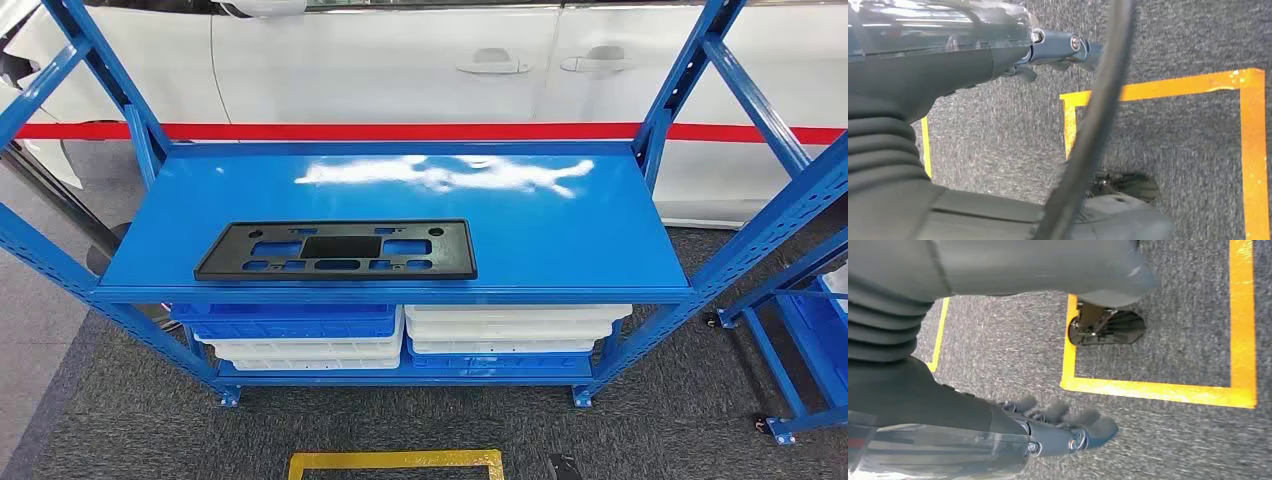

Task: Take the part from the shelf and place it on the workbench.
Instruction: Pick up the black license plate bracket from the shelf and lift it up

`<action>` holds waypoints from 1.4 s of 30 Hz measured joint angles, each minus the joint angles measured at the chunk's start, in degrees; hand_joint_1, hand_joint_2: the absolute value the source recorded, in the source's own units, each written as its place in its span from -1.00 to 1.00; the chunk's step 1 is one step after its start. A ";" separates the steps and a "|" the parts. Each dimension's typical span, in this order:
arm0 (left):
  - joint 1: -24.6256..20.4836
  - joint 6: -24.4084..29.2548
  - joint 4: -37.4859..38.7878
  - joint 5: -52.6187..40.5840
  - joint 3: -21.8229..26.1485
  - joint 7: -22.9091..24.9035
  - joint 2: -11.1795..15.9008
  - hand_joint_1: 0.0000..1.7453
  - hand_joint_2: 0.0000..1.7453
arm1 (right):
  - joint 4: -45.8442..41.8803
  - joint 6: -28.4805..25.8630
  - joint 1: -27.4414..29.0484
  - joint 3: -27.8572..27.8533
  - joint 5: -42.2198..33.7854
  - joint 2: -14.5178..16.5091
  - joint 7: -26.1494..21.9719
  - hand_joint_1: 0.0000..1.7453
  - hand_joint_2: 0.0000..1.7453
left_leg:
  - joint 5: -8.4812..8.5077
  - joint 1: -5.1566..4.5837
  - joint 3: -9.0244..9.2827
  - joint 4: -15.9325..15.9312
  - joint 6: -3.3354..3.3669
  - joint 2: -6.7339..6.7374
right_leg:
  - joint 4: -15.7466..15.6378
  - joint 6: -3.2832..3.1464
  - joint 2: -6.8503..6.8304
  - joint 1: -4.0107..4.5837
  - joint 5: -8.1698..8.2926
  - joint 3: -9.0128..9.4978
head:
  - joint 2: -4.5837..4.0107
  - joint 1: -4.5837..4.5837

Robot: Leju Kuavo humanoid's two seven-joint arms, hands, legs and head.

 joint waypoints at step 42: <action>-4.98 6.32 5.79 -26.41 37.37 -11.55 -1.11 -1.00 -1.00 | -15.02 -7.44 -9.06 -7.26 12.19 3.34 -21.86 -1.00 1.00 | 0.10 -0.03 -0.21 0.08 0.05 -0.10 | -0.01 0.06 -0.01 0.01 0.10 -0.22 | 0.00 0.00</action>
